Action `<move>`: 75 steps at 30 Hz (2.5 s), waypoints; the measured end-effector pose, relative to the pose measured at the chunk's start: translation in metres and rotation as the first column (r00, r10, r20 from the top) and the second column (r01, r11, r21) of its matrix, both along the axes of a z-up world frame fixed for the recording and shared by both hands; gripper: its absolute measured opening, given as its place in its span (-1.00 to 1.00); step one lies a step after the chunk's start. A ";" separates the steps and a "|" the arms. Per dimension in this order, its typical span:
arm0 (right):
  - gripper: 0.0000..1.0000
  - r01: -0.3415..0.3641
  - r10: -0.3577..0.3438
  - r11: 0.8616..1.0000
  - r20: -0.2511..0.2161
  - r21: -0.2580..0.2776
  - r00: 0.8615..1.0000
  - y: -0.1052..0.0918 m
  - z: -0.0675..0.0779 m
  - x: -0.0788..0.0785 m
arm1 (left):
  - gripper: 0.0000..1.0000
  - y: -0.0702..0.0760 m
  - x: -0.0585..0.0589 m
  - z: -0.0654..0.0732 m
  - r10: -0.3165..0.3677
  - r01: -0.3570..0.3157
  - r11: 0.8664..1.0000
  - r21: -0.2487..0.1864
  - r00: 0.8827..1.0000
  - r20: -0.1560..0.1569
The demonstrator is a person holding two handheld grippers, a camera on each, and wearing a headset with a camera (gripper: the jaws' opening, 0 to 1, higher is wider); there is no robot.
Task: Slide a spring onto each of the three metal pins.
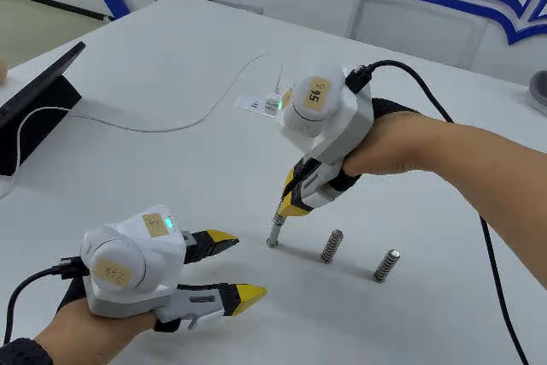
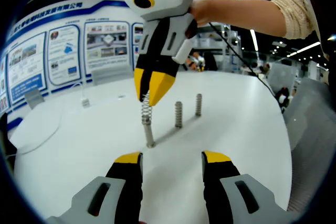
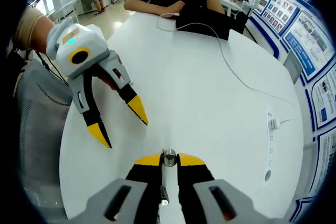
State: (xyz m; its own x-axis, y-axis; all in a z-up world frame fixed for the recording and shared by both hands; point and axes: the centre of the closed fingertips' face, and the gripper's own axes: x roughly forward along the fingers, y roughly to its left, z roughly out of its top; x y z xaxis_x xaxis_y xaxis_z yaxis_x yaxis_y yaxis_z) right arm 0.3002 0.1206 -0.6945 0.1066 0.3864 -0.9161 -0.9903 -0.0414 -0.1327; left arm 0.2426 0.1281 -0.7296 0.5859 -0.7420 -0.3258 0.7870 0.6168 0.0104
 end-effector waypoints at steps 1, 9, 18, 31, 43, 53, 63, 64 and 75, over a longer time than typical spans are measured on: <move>-0.77 -0.001 0.001 1.000 0.004 -0.003 1.000 0.000 0.000 0.001 | -0.09 0.000 0.000 0.000 0.000 0.000 1.000 0.001 1.000 -0.001; -0.77 -0.001 0.001 1.000 -0.003 -0.028 1.000 0.001 -0.006 -0.003 | -0.10 0.000 0.000 -0.001 -0.002 0.002 1.000 0.005 1.000 -0.002; -0.76 -0.009 0.009 0.998 -0.010 -0.068 1.000 0.003 -0.014 -0.004 | -0.10 0.000 0.000 -0.002 -0.002 0.002 1.000 0.005 1.000 -0.003; -0.76 0.009 -0.012 0.996 -0.034 -0.084 0.999 0.002 -0.031 0.000 | -0.10 0.003 0.002 -0.006 0.003 -0.003 1.000 0.004 1.000 -0.006; -0.76 0.029 -0.033 0.996 -0.054 -0.081 0.998 0.003 -0.040 0.000 | -0.10 0.003 0.003 -0.008 0.000 0.000 1.000 0.004 1.000 -0.012; -0.76 0.024 -0.031 0.995 -0.073 -0.094 0.997 0.003 -0.044 -0.007 | -0.10 0.003 0.003 -0.009 0.001 -0.001 1.000 0.000 1.000 -0.014; -0.76 0.020 -0.027 0.995 -0.069 -0.099 0.997 0.007 -0.043 -0.012 | -0.10 0.002 0.001 -0.008 -0.001 0.001 1.000 -0.002 1.000 -0.015; -0.76 0.018 -0.024 0.995 -0.068 -0.099 0.997 0.007 -0.043 -0.012 | -0.10 0.002 0.001 -0.008 -0.001 0.001 1.000 -0.002 1.000 -0.015; -0.66 0.007 -0.013 0.996 -0.058 -0.089 0.998 0.007 -0.044 -0.011 | -0.09 0.002 0.002 -0.006 -0.001 0.001 1.000 -0.006 1.000 -0.016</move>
